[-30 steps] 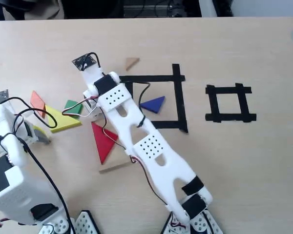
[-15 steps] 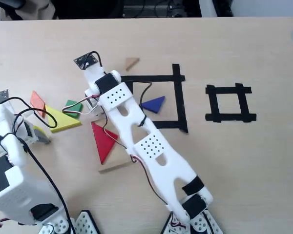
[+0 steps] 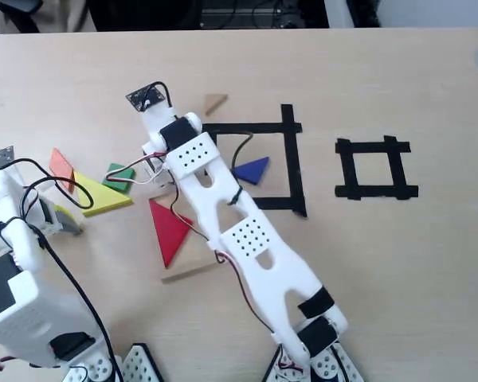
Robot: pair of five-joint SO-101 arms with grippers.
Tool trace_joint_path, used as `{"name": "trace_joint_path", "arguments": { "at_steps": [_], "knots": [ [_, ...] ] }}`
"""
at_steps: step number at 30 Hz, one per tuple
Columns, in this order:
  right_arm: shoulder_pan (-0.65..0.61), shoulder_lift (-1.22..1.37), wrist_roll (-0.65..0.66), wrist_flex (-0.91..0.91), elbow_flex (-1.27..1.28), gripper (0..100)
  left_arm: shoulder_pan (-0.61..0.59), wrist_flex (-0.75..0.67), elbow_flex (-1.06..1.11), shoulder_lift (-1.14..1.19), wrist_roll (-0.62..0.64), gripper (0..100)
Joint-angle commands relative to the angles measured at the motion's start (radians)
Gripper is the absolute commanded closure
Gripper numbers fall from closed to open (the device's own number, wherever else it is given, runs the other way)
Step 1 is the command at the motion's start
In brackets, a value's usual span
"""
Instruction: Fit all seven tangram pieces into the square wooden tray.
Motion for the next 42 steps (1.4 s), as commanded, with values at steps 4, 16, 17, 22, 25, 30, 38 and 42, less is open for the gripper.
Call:
{"name": "trace_joint_path", "arguments": {
  "at_steps": [4,16,17,22,25,30,38,42],
  "knots": [
    [0.038,-0.005,-0.002,0.031,-0.025,88.1,-0.012,-0.005,0.004,-0.009,0.012,72],
    [0.051,-0.239,0.072,0.043,0.065,87.4,0.170,0.229,-0.314,-0.018,0.012,72],
    [0.041,-0.292,0.072,0.043,0.116,85.3,0.170,0.275,-0.358,-0.018,0.012,72],
    [0.023,-0.572,0.074,0.041,0.443,85.1,0.176,0.433,-0.536,-0.018,0.035,72],
    [0.068,-0.765,0.075,0.041,0.627,85.2,0.249,0.445,-0.625,-0.015,0.184,72],
    [0.181,-1.176,0.147,0.038,0.903,85.3,0.467,0.443,-0.673,-0.008,0.132,72],
    [0.384,-1.633,0.368,-0.084,1.412,85.1,0.676,0.443,-0.674,-0.006,0.055,72],
    [0.537,-1.739,0.365,-0.273,1.712,85.1,0.685,0.347,-0.641,-0.006,0.087,72]
  ]
}}
